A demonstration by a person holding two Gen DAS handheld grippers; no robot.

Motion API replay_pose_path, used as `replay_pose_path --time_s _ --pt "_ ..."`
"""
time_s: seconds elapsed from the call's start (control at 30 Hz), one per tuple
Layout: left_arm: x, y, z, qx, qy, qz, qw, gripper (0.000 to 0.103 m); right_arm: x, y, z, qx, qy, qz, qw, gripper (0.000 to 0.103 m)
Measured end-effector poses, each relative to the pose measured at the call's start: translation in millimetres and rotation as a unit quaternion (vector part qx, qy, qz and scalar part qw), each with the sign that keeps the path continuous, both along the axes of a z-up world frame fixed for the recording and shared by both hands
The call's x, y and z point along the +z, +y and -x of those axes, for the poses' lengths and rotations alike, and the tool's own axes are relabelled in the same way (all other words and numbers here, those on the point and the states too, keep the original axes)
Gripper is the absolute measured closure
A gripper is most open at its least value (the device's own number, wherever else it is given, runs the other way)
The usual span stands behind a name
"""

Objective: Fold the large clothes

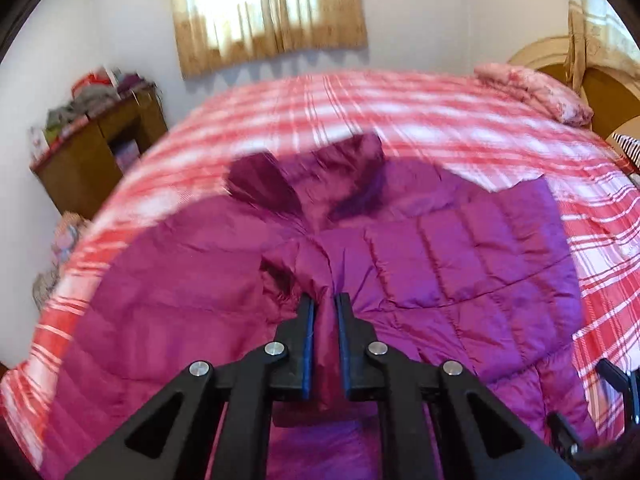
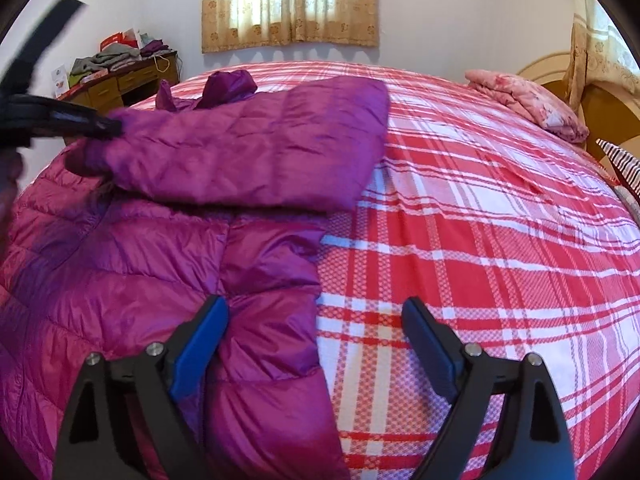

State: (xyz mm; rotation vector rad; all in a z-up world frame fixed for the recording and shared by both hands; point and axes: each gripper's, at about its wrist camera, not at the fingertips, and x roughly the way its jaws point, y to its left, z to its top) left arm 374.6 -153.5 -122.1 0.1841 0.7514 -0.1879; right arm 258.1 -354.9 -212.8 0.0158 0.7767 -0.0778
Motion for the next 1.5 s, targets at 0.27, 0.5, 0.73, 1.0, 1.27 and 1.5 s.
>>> replay_pose_path --time_s 0.27,0.5,0.73,1.0,1.27,1.5 --pt "-15.0 44.2 21.4 0.037 -0.030 -0.079 0.9957 0.093 -1.5 3.2 4.0 -0.002 -0.003 0.010 1.000 0.011" --pt "-49.4 49.4 20.4 0.050 0.001 -0.090 0.9947 0.091 -2.6 0.4 2.0 -0.001 0.002 0.001 1.000 0.011" --pt "9.1 73.8 52.6 0.084 -0.081 -0.038 0.9925 0.011 22.4 -18.0 9.1 0.039 0.036 -0.030 0.998 0.037" --pt "26.4 65.6 28.0 0.108 -0.101 -0.005 0.9890 0.005 83.8 -42.2 -46.8 0.012 -0.019 -0.034 0.999 0.052" --pt "-38.8 46.8 -29.4 0.160 -0.023 -0.023 0.9866 0.005 56.0 -16.3 -137.6 0.010 -0.041 -0.079 0.996 0.054" --pt "-83.0 55.0 -42.6 0.168 0.031 -0.023 0.9851 0.004 6.9 -7.7 -161.1 0.035 0.019 -0.083 0.996 0.055"
